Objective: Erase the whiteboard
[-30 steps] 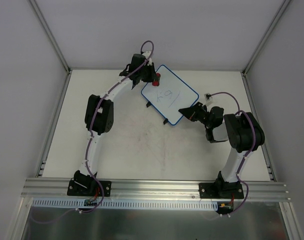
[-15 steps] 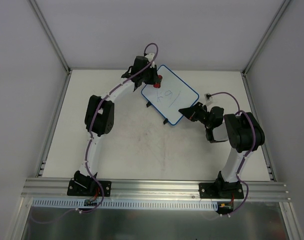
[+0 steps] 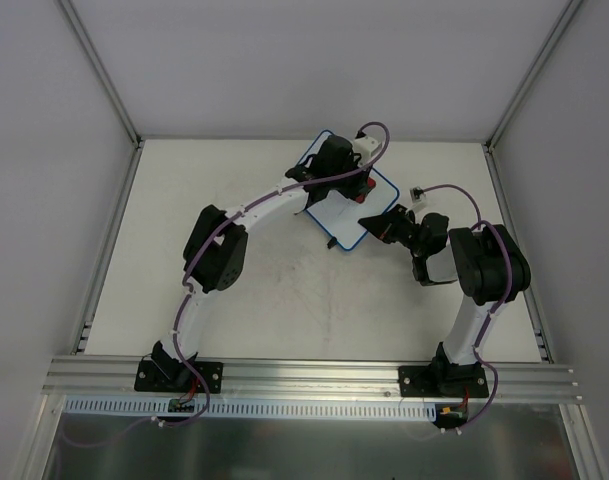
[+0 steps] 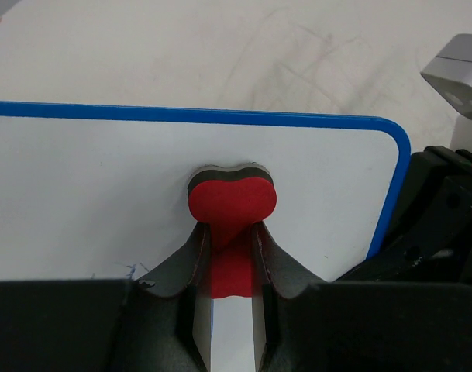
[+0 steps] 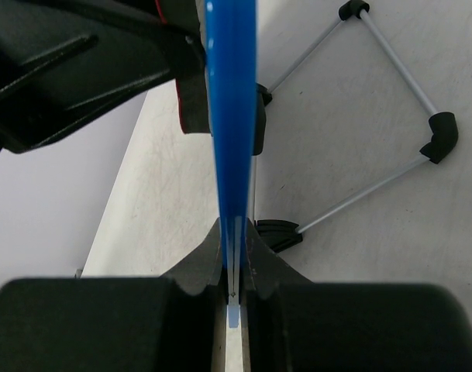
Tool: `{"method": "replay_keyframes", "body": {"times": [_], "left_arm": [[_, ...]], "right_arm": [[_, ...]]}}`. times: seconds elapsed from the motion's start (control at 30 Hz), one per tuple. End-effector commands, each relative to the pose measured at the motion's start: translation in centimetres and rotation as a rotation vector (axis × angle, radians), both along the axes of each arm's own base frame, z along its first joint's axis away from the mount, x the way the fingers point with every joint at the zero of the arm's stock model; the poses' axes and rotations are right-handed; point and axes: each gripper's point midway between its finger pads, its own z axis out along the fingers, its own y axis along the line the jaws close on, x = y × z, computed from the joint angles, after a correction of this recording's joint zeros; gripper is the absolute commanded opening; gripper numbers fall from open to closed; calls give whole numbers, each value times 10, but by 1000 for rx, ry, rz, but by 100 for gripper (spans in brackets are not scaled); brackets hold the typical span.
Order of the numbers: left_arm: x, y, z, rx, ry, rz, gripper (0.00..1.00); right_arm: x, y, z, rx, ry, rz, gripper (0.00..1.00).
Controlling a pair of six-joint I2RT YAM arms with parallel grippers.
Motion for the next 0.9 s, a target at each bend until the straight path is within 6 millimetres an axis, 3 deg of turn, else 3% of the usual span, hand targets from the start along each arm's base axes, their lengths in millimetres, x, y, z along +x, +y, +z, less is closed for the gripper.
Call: {"method": "replay_keyframes", "body": {"times": [0.0,0.13,0.3,0.43,0.57,0.7,0.87], "left_arm": [[-25,-3,-25,87,0,-102,0],[-23,0,-32,117,-6,-73,0],[1,19,-36,123,7,45,0],[25,49,-39,3,154,152,0],[54,95,-44,-89,270,271,0],[69,121,-52,-115,313,371,0],[80,138,-74,-166,413,453,0]], "right_arm": [[7,6,56,0,-297,32,0],[7,6,56,1,-296,35,0],[7,6,56,0,-295,34,0],[7,6,57,2,-297,35,0],[7,6,57,4,-295,37,0],[6,7,57,4,-297,38,0],[6,6,58,4,-297,35,0]]}}
